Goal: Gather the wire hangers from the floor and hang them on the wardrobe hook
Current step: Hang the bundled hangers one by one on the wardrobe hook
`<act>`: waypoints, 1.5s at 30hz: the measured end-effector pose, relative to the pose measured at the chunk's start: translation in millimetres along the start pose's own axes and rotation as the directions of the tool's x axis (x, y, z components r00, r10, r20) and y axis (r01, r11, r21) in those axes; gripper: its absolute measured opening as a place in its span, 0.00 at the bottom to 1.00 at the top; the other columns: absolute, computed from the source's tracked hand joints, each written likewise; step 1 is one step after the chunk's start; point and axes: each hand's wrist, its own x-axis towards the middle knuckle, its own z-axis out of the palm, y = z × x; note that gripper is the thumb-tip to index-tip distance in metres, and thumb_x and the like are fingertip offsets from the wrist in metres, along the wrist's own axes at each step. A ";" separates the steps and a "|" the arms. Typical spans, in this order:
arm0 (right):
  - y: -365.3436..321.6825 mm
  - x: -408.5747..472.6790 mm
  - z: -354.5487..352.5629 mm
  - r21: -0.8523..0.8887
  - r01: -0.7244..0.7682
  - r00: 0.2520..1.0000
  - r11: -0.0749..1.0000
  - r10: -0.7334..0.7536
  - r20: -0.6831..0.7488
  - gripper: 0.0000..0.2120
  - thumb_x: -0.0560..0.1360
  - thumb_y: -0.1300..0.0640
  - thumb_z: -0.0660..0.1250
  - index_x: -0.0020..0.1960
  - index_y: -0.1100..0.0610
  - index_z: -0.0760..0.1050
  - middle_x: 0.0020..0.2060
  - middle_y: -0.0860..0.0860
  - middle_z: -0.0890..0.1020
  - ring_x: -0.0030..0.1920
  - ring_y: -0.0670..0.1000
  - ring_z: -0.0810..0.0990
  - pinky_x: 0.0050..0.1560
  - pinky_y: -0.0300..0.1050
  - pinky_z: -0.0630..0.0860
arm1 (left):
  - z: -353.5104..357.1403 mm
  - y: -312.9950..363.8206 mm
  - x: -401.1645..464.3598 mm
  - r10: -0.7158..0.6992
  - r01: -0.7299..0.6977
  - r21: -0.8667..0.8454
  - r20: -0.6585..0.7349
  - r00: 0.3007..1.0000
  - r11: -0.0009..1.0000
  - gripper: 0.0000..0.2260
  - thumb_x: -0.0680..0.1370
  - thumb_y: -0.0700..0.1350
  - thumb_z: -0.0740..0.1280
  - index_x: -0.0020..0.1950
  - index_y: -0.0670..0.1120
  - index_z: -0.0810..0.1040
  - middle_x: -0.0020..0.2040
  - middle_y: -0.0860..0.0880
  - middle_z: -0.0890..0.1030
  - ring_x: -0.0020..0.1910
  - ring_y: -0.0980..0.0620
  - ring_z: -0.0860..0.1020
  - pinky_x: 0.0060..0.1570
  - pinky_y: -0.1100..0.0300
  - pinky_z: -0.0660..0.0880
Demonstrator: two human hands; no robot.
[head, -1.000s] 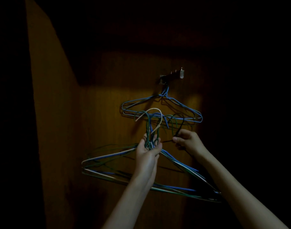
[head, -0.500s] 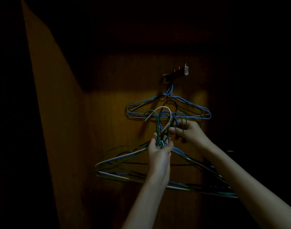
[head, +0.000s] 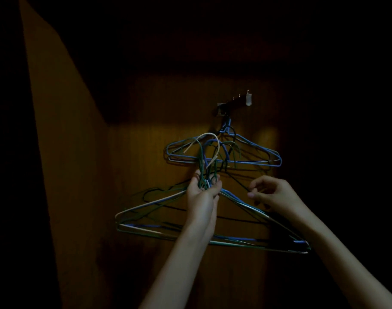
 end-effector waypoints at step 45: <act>48.6 228.4 -8.8 -0.158 -0.055 0.906 0.986 -0.017 -0.423 0.02 0.74 0.60 0.68 0.45 0.54 0.79 0.49 0.54 0.82 0.51 0.54 0.79 0.49 0.53 0.77 | 9.0 15.8 86.3 0.218 -0.217 0.039 -0.015 0.976 0.975 0.26 0.76 0.29 0.61 0.74 0.42 0.62 0.53 0.45 0.79 0.52 0.52 0.78 0.65 0.54 0.68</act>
